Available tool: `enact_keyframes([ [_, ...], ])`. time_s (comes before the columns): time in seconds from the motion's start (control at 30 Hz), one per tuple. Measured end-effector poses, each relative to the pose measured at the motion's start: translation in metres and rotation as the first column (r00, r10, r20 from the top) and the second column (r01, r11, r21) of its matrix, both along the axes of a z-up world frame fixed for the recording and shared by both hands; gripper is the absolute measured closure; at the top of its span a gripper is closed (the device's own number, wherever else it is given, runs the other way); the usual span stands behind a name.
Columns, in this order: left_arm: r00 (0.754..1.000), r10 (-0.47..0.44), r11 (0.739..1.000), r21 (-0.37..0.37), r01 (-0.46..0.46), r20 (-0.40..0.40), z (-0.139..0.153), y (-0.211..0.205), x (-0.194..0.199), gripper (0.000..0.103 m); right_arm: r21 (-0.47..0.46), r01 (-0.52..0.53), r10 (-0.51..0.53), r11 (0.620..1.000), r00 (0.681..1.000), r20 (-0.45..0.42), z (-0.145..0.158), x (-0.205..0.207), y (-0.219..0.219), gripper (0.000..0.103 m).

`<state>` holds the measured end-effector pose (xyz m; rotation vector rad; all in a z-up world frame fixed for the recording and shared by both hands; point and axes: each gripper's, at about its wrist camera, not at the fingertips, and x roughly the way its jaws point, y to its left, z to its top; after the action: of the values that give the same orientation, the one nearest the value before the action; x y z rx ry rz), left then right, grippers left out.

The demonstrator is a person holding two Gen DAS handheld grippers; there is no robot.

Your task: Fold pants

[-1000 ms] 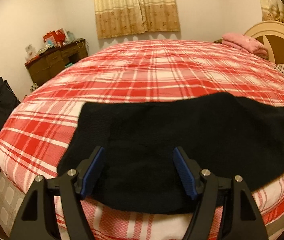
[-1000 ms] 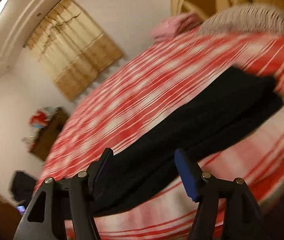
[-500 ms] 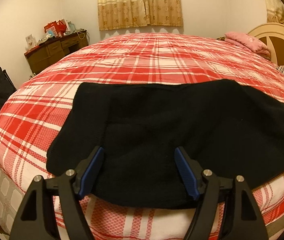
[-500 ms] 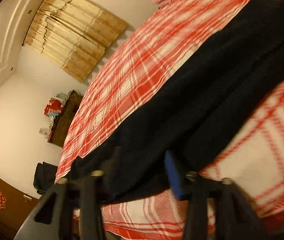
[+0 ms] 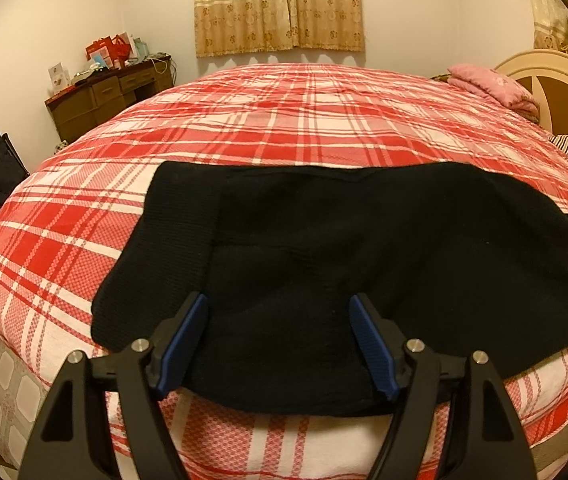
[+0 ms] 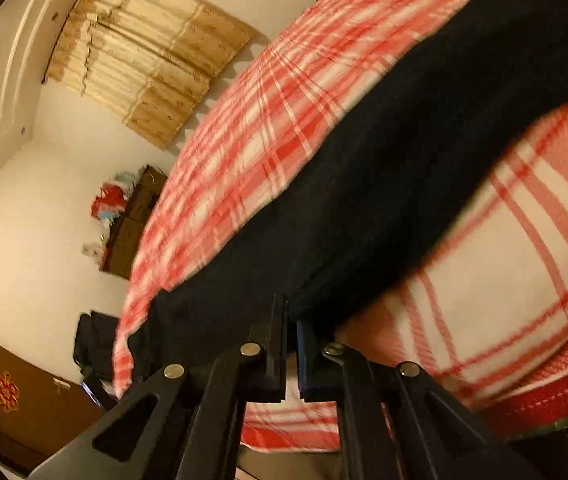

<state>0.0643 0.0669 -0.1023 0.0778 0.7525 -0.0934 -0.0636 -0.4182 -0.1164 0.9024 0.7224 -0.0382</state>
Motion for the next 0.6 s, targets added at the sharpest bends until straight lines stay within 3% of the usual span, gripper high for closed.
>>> enact_keyframes([
  [0.13, 1.000, -0.005, 1.000, 0.009, 0.005, -0.003, 0.001, 0.000, 0.000, 0.027, 0.122, -0.015, 0.015, 0.992, 1.000, -0.004, -0.015, -0.007, -0.011, 0.098],
  [0.3, 1.000, 0.004, 1.000, 0.008, -0.004, -0.005, 0.001, 0.001, 0.000, 0.027, -0.025, 0.053, -0.050, 0.998, 0.994, 0.097, 0.031, -0.033, -0.029, 0.096],
  [0.4, 1.000, 0.008, 1.000, 0.012, -0.008, -0.006, 0.001, 0.000, 0.001, 0.026, -0.080, 0.225, -0.210, 0.971, 0.965, 0.160, 0.055, -0.058, -0.057, 0.096],
  [0.43, 1.000, 0.008, 1.000, 0.011, -0.008, -0.008, 0.001, 0.000, 0.000, 0.026, -0.084, 0.301, -0.282, 0.950, 0.941, 0.185, 0.061, -0.069, -0.074, 0.096],
  [0.6, 1.000, 0.012, 1.000, 0.007, -0.012, -0.015, 0.002, 0.001, 0.001, 0.026, -0.072, 0.438, -0.421, 0.896, 0.890, 0.178, 0.061, -0.087, -0.123, 0.096],
])
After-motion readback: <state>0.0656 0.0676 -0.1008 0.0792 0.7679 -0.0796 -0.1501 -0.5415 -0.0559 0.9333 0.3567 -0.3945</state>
